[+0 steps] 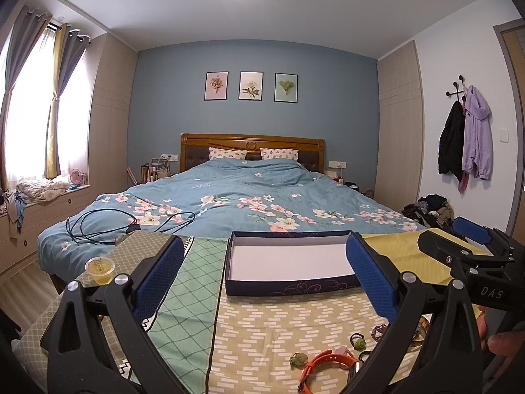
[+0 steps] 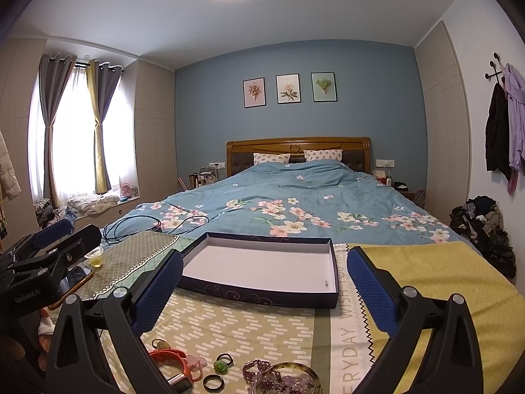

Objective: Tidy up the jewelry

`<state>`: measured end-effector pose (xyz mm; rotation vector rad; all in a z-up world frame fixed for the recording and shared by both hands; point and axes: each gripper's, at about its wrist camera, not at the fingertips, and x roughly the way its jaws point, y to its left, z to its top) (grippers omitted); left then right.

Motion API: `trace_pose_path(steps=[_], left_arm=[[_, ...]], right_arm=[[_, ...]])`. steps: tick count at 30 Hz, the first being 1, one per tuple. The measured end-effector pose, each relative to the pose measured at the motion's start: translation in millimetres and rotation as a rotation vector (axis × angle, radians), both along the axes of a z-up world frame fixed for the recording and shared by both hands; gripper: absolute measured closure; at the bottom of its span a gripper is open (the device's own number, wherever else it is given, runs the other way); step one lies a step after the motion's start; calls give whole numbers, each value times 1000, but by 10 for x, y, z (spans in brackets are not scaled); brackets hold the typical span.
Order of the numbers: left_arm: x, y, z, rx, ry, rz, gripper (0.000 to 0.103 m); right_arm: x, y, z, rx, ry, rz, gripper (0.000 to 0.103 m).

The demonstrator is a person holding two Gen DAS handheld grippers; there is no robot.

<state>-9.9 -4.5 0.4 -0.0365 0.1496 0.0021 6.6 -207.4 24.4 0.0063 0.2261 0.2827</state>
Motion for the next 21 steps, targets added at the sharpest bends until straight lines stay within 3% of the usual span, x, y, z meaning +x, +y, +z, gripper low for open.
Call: trace_pose_path(steps=[21], left_arm=[[1, 4, 2, -1, 2, -1, 6]], right_arm=[[-11, -10, -8, 5, 7, 1, 6]])
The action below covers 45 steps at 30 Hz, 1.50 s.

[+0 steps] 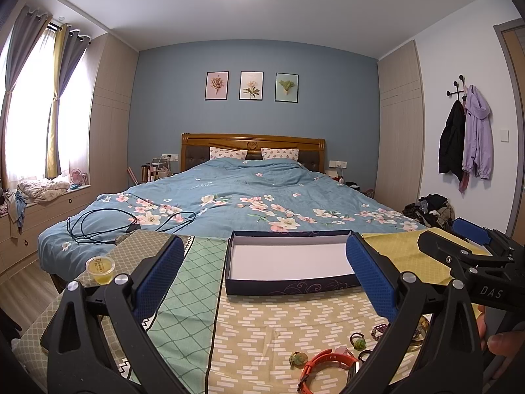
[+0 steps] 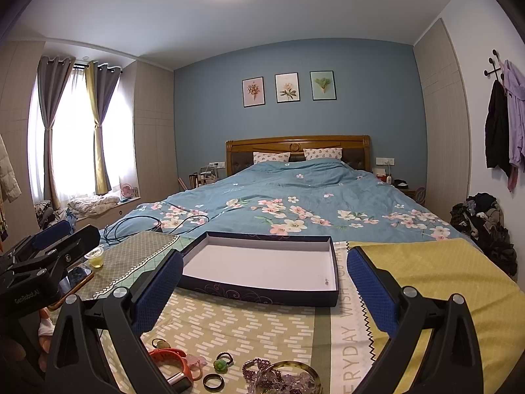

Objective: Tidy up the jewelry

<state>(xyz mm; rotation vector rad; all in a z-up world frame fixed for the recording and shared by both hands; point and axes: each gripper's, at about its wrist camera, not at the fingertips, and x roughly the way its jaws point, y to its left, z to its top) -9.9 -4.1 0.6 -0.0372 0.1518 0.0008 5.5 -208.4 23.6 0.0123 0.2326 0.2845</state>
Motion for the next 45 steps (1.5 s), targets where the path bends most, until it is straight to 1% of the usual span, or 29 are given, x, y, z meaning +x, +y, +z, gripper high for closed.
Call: trace_pose_path(steps=[45], left_arm=[[-3, -1, -3, 2, -1, 3, 6]], right_arm=[[18, 7, -19, 8, 6, 4, 6]])
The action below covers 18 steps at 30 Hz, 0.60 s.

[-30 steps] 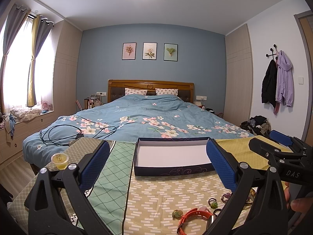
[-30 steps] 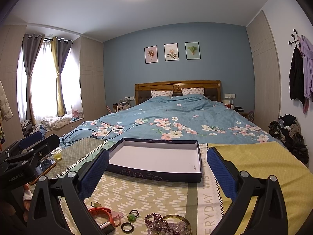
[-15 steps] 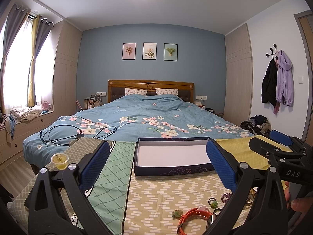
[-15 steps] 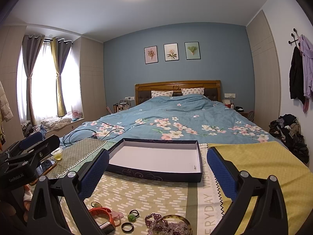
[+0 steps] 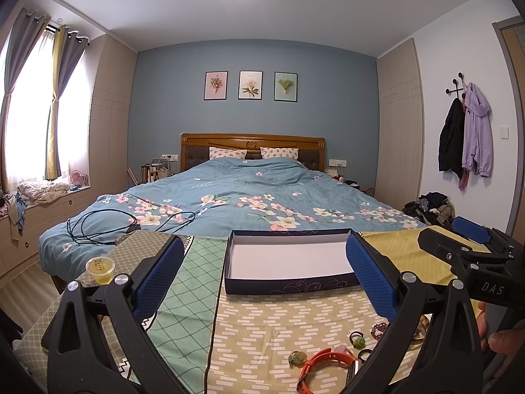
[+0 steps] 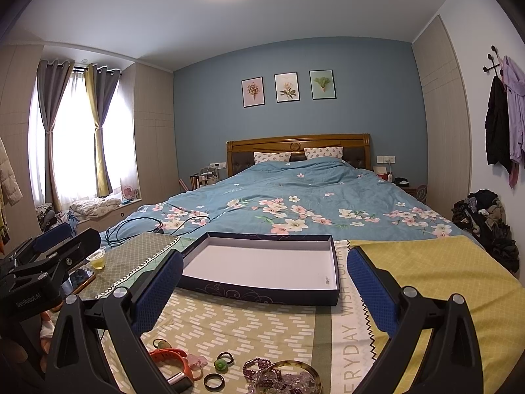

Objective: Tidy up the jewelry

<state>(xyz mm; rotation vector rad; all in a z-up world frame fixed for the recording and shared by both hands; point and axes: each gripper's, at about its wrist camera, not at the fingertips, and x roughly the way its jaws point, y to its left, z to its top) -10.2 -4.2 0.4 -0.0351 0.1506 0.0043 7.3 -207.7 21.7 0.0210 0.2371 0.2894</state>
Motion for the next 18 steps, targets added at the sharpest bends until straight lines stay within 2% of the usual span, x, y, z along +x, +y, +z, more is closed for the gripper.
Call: trace_pose_path(steps=[18], left_arm=[[7, -4, -15, 7, 11, -5, 6]], right_arm=[[16, 17, -13, -1, 6, 2, 6]])
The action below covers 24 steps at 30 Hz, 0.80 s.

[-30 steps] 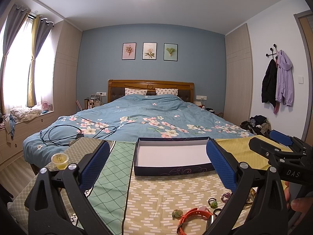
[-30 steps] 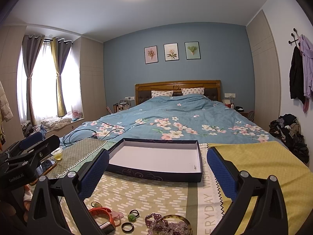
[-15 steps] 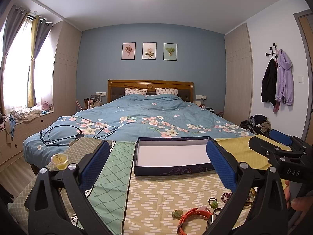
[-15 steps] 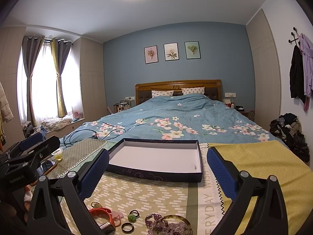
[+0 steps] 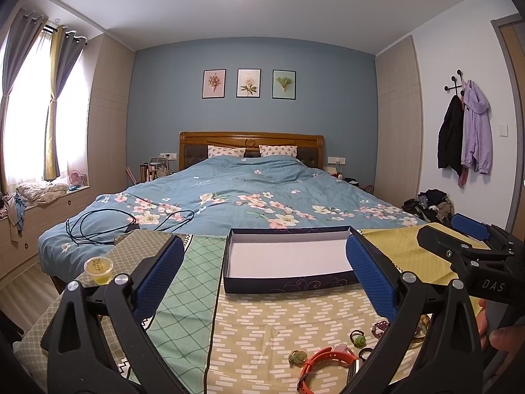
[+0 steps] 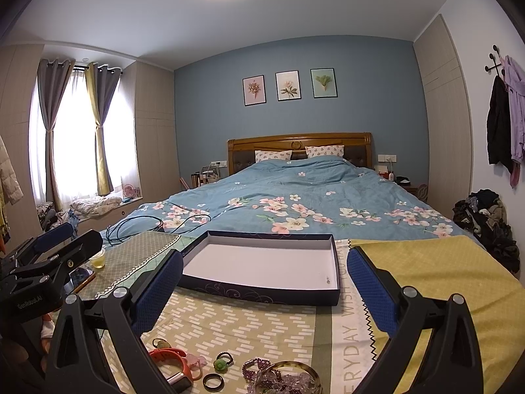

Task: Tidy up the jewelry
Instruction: 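Lower the left tool to the orange watch band while the right tool lowers to the tortoiseshell bangle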

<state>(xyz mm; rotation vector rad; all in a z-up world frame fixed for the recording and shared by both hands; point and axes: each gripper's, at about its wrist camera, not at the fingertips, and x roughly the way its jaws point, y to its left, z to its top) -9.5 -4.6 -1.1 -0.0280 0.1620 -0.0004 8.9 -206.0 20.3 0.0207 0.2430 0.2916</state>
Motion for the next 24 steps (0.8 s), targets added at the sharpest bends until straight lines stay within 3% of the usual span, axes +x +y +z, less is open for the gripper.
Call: trace_pose_path(steps=[10, 17, 24], left_arm=[[82, -2, -77, 33, 51, -44, 6], [273, -39, -414, 88, 238, -177, 7], [356, -53, -724, 83, 380, -278, 20]], right_arm=[[48, -52, -49, -24, 46, 13, 6], [250, -250, -354, -79, 288, 43, 6], [284, -339, -682, -110, 452, 79, 25]])
